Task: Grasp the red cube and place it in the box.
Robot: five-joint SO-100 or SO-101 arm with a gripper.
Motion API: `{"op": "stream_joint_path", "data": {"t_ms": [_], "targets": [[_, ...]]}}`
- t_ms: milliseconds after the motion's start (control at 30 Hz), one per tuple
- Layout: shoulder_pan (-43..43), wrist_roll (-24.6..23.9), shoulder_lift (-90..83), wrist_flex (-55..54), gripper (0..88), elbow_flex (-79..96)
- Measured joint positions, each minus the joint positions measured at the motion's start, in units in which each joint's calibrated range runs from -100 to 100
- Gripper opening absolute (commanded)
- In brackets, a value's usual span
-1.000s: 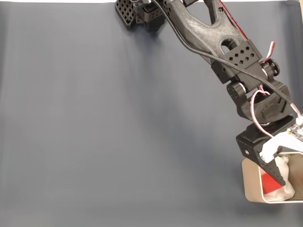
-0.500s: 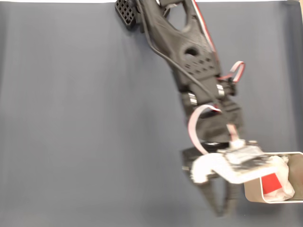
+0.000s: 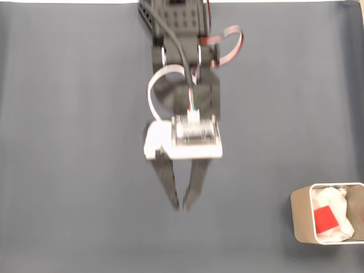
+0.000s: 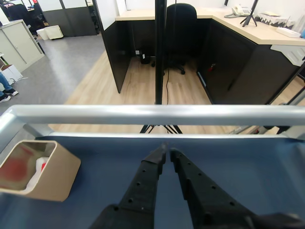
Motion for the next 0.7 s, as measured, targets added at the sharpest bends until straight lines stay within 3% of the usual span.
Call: {"op": "stream_joint_path", "data": {"t_ms": [467,700], "targets": [[-2.23,-0.1,-49.93,0.0,0.0,55.97],[-0.67,-0.29,-72.86,7.08,0.0,76.85]]}}
